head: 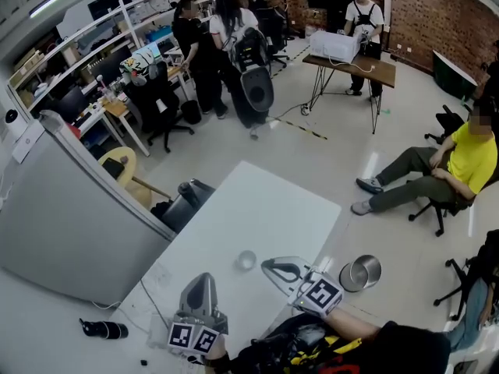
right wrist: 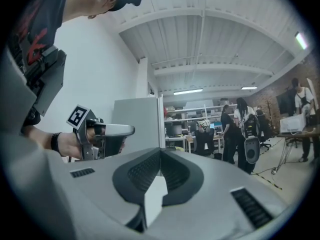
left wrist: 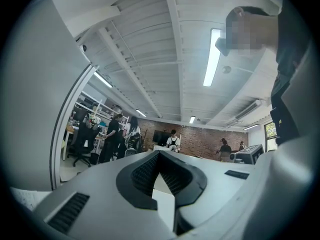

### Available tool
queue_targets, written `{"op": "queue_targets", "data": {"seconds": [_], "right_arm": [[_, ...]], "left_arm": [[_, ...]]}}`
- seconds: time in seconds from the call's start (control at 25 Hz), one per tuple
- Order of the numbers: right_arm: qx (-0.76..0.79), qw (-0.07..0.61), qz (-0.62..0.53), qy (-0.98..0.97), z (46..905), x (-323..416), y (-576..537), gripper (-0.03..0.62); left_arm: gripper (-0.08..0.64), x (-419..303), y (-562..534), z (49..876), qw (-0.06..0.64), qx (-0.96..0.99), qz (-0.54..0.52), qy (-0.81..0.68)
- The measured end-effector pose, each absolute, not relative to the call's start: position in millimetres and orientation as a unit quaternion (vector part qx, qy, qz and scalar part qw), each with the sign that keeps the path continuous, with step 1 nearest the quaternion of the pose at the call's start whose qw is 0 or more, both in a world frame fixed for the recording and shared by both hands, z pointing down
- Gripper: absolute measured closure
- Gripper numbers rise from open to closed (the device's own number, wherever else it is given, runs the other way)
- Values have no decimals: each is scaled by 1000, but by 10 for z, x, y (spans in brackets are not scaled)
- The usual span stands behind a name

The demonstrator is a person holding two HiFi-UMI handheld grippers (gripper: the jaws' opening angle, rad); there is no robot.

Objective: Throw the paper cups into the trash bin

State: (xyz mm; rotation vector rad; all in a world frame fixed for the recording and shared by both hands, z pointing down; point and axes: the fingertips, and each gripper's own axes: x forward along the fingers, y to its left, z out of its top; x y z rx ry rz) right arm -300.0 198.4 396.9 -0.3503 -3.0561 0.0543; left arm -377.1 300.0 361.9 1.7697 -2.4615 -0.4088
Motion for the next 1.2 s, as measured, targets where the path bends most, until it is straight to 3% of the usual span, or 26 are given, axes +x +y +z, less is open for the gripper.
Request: {"op": "queue_targets", "data": {"seconds": [0.2,0.4,0.52,0.76,0.84,0.88,1.2], "right_arm": [[-120,39,45,-991,4178,-2925,1930,554],[-120,66,48,-989,4523,-2962,1836,460],[-109,95,60,-988,4763,-2897,1760,457],[-138,166,58,-975,5529,-3038,1753,356],[-143,190,63,-969,5817,-3104,1758,354],[-145,203,63,-966,5948,-3134,1758,319],[-163,254,44,-952,6573,-3379,1746,314]], "left_arm": [[558,-3684,3002,3659,44,573,-132,-808],[558,-3663,2995,3591,33,568,-121,-813],[558,-3623,3020,3647,44,559,-122,-819],[558,-3682,3185,3659,43,519,-121,-845],[558,-3700,3246,3661,43,507,-122,-852],[558,-3702,3275,3660,43,502,-121,-855],[558,-3697,3517,3627,33,457,-117,-881]]}}
